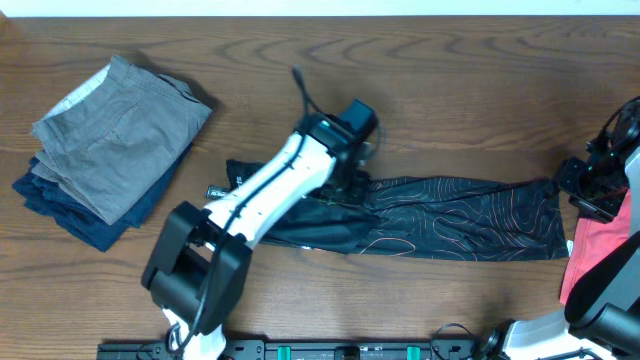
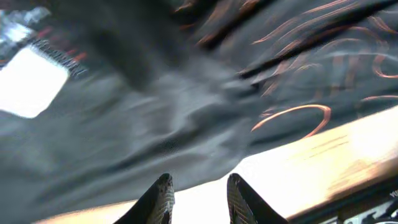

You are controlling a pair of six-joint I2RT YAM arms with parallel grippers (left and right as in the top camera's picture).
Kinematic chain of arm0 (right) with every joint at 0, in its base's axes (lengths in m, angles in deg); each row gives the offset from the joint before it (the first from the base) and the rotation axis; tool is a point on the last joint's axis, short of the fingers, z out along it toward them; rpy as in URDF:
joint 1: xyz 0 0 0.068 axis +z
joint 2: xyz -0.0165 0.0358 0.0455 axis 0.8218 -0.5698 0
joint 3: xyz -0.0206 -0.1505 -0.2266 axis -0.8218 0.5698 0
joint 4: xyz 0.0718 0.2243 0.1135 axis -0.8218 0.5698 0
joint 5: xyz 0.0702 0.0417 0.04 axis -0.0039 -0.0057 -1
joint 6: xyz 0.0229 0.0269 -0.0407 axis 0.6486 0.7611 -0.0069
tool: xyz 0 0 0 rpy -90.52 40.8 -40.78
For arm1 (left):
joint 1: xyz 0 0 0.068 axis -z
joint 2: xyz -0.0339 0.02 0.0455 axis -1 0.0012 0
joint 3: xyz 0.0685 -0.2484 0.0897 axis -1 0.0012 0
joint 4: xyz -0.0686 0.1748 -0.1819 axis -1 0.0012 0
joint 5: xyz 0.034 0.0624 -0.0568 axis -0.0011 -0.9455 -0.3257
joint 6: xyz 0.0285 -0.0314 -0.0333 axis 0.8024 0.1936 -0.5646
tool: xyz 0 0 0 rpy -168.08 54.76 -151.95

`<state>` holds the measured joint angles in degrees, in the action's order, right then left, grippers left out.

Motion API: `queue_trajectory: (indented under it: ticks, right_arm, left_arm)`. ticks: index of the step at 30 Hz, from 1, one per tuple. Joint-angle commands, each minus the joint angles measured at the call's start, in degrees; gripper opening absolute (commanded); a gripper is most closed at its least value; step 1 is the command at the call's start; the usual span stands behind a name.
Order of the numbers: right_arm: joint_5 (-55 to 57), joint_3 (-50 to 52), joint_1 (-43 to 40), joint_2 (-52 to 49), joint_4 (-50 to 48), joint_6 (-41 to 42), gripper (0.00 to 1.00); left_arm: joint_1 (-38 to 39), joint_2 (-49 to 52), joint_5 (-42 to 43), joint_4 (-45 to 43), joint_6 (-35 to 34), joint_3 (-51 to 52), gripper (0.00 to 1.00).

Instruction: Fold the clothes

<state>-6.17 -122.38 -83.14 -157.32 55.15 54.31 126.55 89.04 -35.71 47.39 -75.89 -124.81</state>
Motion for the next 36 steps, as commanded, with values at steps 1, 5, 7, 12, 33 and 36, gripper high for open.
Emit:
queue_trajectory:
  ticks: [1, 5, 7, 12, 33, 36]
  right_arm:
    - [-0.20, 0.28, -0.81, 0.37, -0.04, -4.50, 0.74]
    - [-0.20, 0.28, -1.03, -1.18, 0.04, -6.58, 0.79]
    - [0.13, 0.28, -1.05, -2.64, 0.07, -7.74, 0.80]
    - [2.93, 0.28, -1.27, -8.04, 0.22, -8.04, 0.84]
    - [-7.65, 1.55, -2.43, -19.02, -6.75, -16.11, 0.85]
    - [-8.79, 2.86, -2.45, -19.52, -7.58, -17.05, 0.85]
  left_arm:
    - [-4.31, -1.55, -0.79, 2.47, -2.21, 0.31, 0.31]
    - [-9.75, -1.55, -0.74, 3.85, -3.08, 0.31, 0.31]
    - [-12.07, -1.55, -0.74, 4.00, -3.10, 0.31, 0.31]
    - [-16.70, -1.55, -0.74, 5.14, -3.04, 0.31, 0.31]
    - [-20.59, -1.55, -0.72, 5.55, -3.04, 0.31, 0.31]
    - [-20.59, -1.55, -0.74, 5.55, -3.04, 0.31, 0.31]
